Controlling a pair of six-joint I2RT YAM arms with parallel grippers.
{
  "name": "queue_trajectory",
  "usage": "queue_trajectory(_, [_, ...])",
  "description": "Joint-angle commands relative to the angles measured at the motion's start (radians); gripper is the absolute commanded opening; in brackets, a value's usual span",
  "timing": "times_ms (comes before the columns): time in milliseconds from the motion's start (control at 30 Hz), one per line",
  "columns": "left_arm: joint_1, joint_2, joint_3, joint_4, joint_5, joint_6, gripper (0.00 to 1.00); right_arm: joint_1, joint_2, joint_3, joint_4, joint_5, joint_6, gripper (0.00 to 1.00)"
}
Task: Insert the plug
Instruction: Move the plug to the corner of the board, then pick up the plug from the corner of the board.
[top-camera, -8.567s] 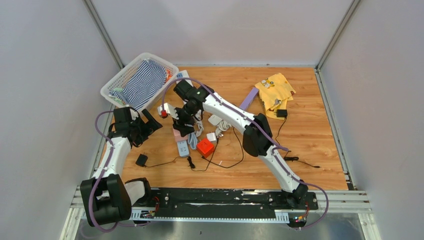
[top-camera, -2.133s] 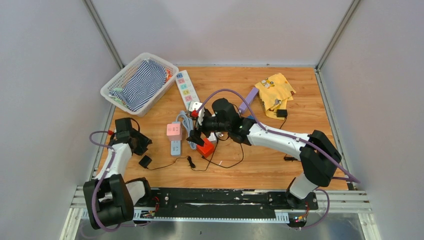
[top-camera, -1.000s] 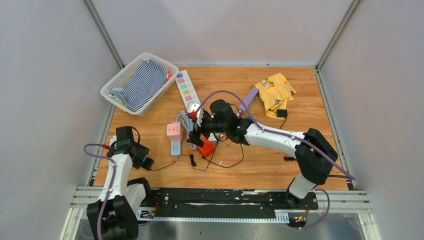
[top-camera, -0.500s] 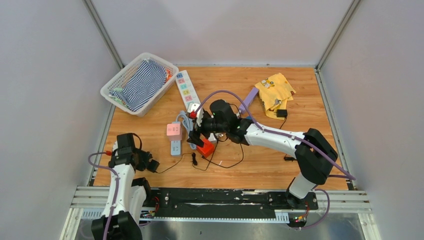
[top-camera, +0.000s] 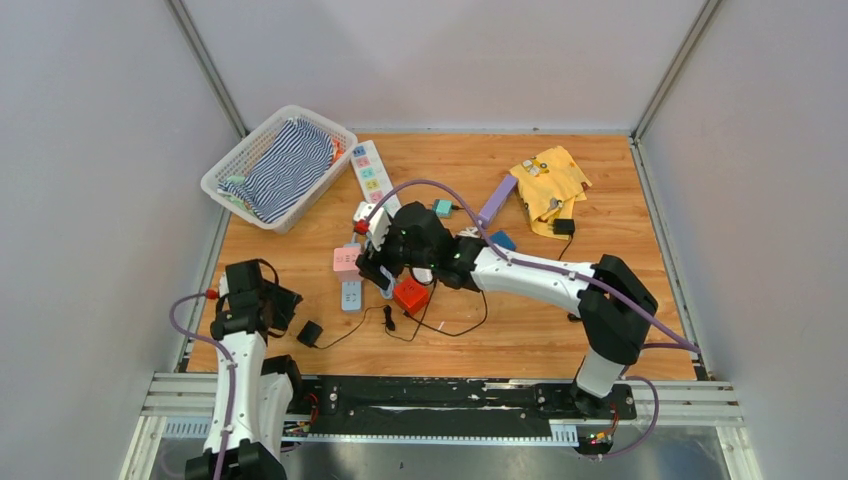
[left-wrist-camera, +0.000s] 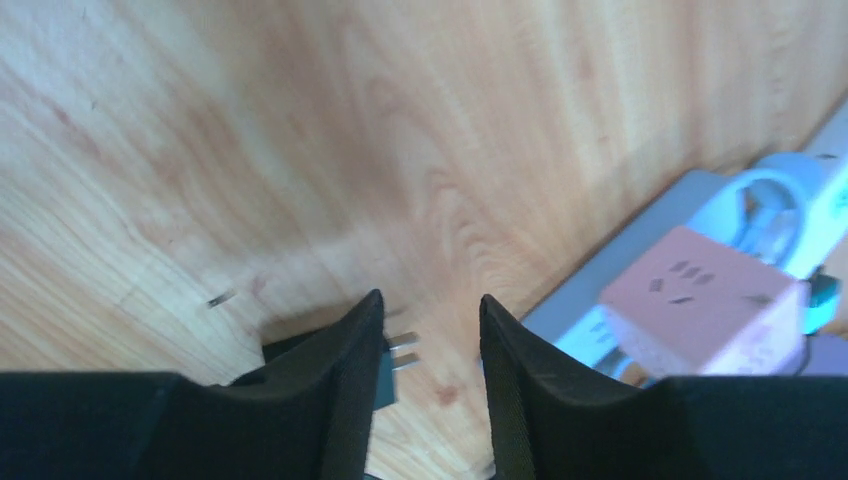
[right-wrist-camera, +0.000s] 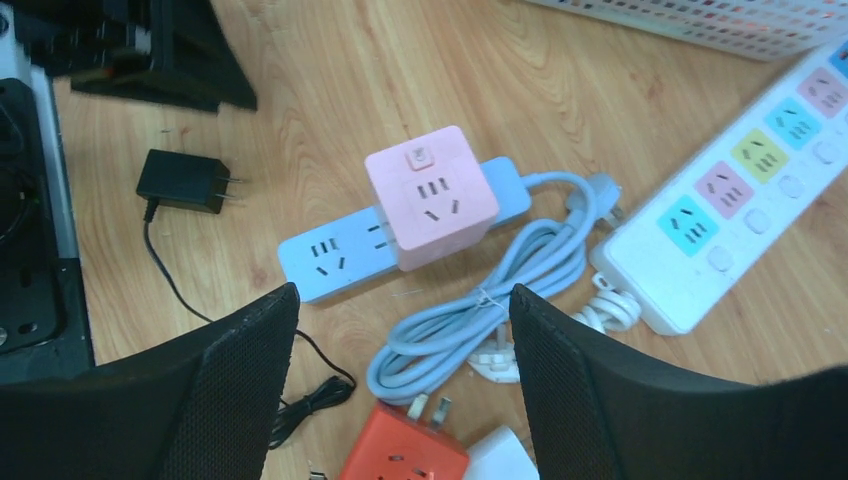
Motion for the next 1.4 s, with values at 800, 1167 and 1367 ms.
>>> queue_trajectory(800, [0.003,0.246,0.221,0.322,0.15,0.453,1.0,0.21,0.215,-0.173,0.395,-0.362,-0.482,0.48])
queue_trajectory(1167, [0.005,0.295,0.211,0.365,0.235,0.426,0.97,0.249,0.311,-0.096,0.304,-0.355,-0.614,0.47])
queue_trajectory(1367, [0.006,0.301,0.179,0.375,0.208,0.379,0.95,0.286,0.373,-0.024,0.245,-0.305,-0.652,0.47])
